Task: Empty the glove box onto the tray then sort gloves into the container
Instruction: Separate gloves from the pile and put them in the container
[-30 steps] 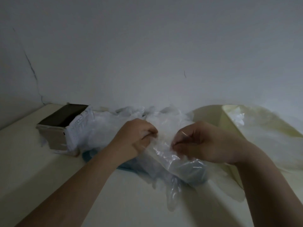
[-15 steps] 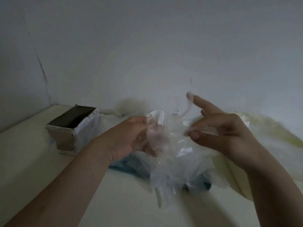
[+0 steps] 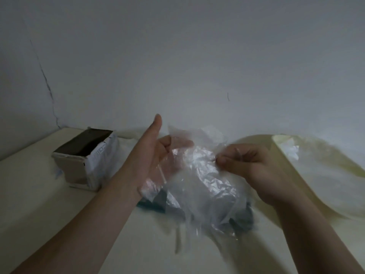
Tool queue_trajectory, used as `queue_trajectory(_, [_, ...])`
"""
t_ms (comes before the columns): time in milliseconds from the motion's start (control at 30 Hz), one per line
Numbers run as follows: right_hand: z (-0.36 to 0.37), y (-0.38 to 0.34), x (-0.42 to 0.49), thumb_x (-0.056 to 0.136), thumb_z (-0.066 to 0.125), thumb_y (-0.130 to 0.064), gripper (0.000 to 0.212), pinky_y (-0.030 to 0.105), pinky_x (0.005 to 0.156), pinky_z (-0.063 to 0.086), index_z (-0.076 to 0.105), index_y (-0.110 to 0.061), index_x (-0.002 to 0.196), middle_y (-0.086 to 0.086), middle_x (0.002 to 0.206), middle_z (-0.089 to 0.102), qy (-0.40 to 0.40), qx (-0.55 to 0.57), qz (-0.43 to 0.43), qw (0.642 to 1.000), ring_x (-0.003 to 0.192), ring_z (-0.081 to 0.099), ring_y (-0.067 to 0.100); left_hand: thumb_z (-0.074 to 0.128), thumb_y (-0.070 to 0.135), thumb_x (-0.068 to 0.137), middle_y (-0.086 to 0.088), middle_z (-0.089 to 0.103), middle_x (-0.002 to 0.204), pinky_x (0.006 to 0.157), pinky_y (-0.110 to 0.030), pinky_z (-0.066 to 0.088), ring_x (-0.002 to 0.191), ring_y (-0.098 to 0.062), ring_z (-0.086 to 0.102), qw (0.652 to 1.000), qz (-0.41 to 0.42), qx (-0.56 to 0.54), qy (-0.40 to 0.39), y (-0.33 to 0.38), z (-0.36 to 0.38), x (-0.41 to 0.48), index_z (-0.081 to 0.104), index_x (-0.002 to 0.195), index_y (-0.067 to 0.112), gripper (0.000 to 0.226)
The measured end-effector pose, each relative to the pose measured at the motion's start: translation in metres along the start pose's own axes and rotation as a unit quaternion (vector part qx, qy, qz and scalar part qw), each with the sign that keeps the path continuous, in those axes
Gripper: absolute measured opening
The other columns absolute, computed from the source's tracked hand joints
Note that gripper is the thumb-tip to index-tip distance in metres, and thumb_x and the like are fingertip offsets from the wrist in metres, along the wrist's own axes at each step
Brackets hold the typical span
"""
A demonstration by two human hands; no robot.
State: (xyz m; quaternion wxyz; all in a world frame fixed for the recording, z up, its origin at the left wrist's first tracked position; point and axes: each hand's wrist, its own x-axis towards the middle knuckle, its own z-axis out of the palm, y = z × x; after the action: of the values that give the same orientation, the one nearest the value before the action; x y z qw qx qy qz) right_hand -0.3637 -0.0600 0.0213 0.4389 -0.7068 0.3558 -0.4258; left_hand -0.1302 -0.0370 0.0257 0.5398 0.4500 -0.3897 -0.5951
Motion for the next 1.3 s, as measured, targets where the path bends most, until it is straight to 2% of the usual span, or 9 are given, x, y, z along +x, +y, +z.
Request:
queue_trajectory(100, [0.001, -0.001, 0.000, 0.088, 0.075, -0.008, 0.022, 0.026, 0.070, 0.046, 0.076, -0.014, 0.066, 0.001, 0.065, 0.067, -0.003, 0.015, 0.010, 1.000, 0.067, 0.061, 0.014, 0.050, 0.072, 0.088, -0.017, 0.072, 0.117, 0.097, -0.042, 0.052, 0.104, -0.030, 0.065, 0.996, -0.045, -0.052, -0.058, -0.013, -0.001, 0.000, 0.081, 0.113, 0.014, 0.071])
queue_trajectory(200, [0.001, 0.000, -0.001, 0.089, 0.075, -0.008, 0.019, 0.027, 0.069, 0.047, 0.078, -0.013, 0.071, 0.005, 0.067, 0.068, -0.003, 0.004, 0.017, 1.000, 0.067, 0.062, 0.016, 0.067, 0.050, 0.084, -0.016, 0.071, 0.125, 0.081, -0.040, 0.059, 0.087, -0.023, 0.068, 0.992, -0.056, -0.029, -0.112, -0.022, -0.001, 0.003, 0.078, 0.120, 0.014, 0.051])
queue_trajectory(400, [-0.004, -0.006, -0.003, 0.090, 0.076, -0.011, 0.012, 0.027, 0.056, 0.047, 0.079, -0.007, 0.079, 0.028, 0.068, 0.062, 0.041, -0.049, 0.038, 0.997, 0.054, 0.053, 0.019, 0.059, 0.028, 0.094, -0.016, 0.074, 0.122, 0.078, -0.041, 0.064, 0.091, -0.025, 0.076, 0.996, -0.017, -0.054, -0.064, -0.007, -0.017, 0.008, 0.078, 0.110, 0.010, 0.030])
queue_trajectory(567, [-0.004, -0.017, -0.009, 0.094, 0.072, -0.012, 0.014, 0.023, 0.045, 0.044, 0.077, -0.004, 0.083, 0.017, 0.070, 0.069, 0.081, -0.070, 0.049, 0.993, 0.046, 0.050, 0.013, 0.063, 0.027, 0.102, -0.007, 0.077, 0.120, 0.085, -0.037, 0.057, 0.105, -0.025, 0.076, 0.993, 0.065, -0.064, 0.073, 0.017, -0.029, 0.009, 0.071, 0.113, 0.016, 0.018])
queue_trajectory(733, [-0.021, -0.037, -0.012, 0.098, 0.069, -0.021, 0.014, 0.015, 0.039, 0.034, 0.076, -0.015, 0.087, 0.003, 0.056, 0.064, 0.116, -0.075, 0.026, 0.990, 0.040, 0.046, 0.006, 0.072, 0.020, 0.094, -0.009, 0.074, 0.126, 0.099, -0.043, 0.058, 0.114, -0.027, 0.073, 0.998, 0.065, 0.009, 0.022, 0.025, 0.003, 0.001, 0.066, 0.090, 0.011, 0.012])
queue_trajectory(800, [-0.044, -0.051, -0.015, 0.097, 0.070, -0.023, 0.014, 0.014, 0.040, 0.031, 0.076, -0.014, 0.087, 0.002, 0.051, 0.060, 0.125, -0.098, 0.015, 0.987, 0.039, 0.044, 0.006, 0.067, 0.016, 0.097, -0.012, 0.073, 0.127, 0.103, -0.048, 0.056, 0.115, -0.030, 0.072, 0.997, 0.070, 0.015, -0.009, 0.024, 0.024, -0.003, 0.067, 0.095, 0.009, 0.007])
queue_trajectory(900, [-0.096, -0.068, -0.024, 0.096, 0.071, -0.029, 0.015, 0.019, 0.041, 0.031, 0.076, -0.017, 0.089, 0.002, 0.054, 0.063, 0.123, -0.172, 0.033, 0.977, 0.041, 0.043, 0.008, 0.053, 0.019, 0.106, -0.017, 0.072, 0.127, 0.101, -0.053, 0.056, 0.115, -0.036, 0.071, 0.995, 0.079, 0.023, -0.049, 0.019, 0.050, -0.008, 0.067, 0.114, 0.007, 0.020])
queue_trajectory(1067, [-0.179, -0.060, -0.025, 0.094, 0.073, -0.033, 0.016, 0.023, 0.052, 0.042, 0.075, -0.019, 0.087, 0.004, 0.062, 0.072, 0.157, -0.328, 0.084, 0.928, 0.044, 0.054, 0.005, 0.049, 0.022, 0.105, -0.024, 0.068, 0.130, 0.092, -0.058, 0.058, 0.114, -0.048, 0.068, 0.988, 0.070, 0.039, -0.130, 0.027, 0.078, -0.016, 0.068, 0.109, 0.006, 0.025])
queue_trajectory(1300, [-0.214, 0.005, 0.008, 0.092, 0.068, -0.036, 0.009, 0.037, 0.084, 0.059, 0.072, -0.033, 0.083, -0.010, 0.087, 0.071, 0.107, -0.476, 0.115, 0.865, 0.085, 0.069, 0.017, 0.048, 0.024, 0.099, -0.017, 0.072, 0.127, 0.073, -0.044, 0.065, 0.091, -0.036, 0.077, 0.973, 0.083, 0.058, -0.206, 0.063, 0.109, -0.024, 0.071, 0.100, 0.014, 0.026])
